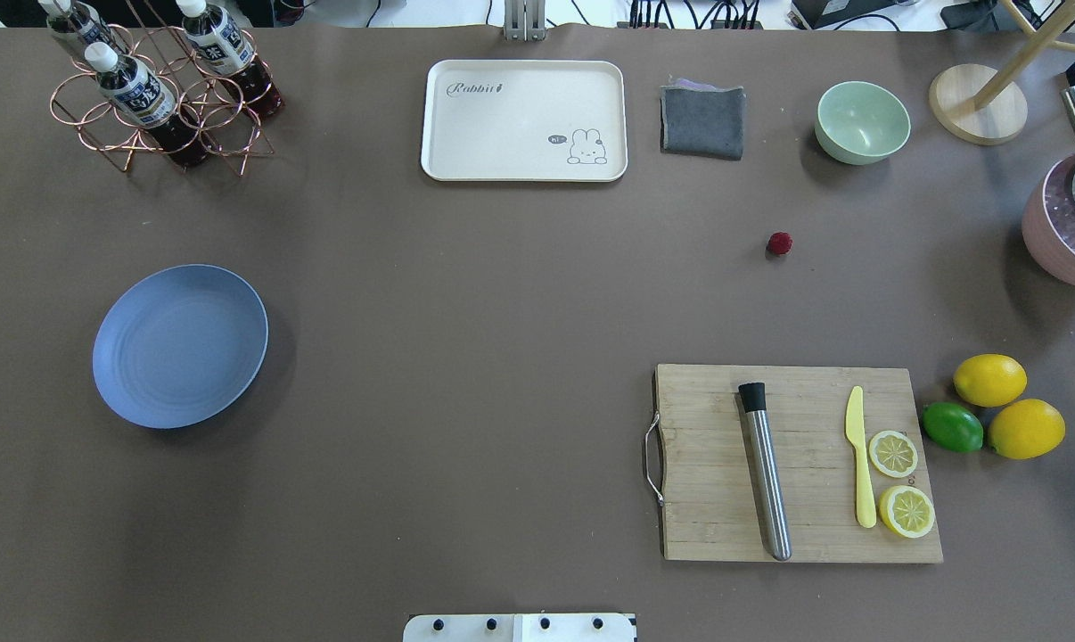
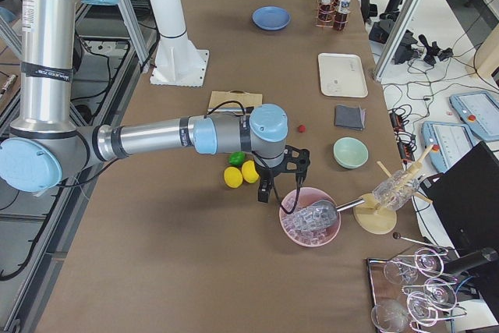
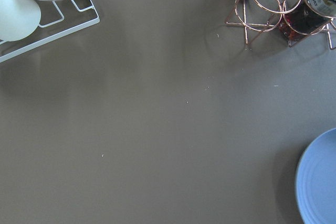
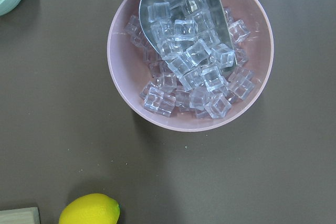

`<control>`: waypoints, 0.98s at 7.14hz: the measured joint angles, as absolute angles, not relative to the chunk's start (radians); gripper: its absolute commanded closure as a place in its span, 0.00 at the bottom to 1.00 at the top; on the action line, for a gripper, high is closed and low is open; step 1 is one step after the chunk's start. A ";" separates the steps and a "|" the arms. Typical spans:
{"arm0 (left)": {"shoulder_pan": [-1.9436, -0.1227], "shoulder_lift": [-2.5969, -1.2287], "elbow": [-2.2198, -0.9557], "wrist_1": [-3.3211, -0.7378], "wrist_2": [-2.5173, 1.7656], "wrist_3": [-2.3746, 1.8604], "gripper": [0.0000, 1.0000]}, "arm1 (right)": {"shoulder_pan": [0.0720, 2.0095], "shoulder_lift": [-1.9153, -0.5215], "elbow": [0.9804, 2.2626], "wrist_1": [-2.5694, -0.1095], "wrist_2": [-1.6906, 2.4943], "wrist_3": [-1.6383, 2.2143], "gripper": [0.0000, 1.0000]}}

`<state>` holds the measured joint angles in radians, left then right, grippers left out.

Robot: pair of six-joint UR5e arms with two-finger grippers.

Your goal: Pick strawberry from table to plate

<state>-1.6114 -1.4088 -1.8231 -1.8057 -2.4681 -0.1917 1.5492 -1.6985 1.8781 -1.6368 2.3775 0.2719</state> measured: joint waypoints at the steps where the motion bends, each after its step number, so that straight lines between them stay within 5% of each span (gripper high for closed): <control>1: -1.616 -1.406 -1.831 -1.813 -2.474 -0.194 0.02 | 1.549 -1.698 1.878 -1.637 2.374 0.270 0.00; 7: -1.626 -1.444 -1.830 -1.806 -2.546 -0.196 0.02 | 1.553 -1.702 1.895 -1.637 2.378 0.270 0.00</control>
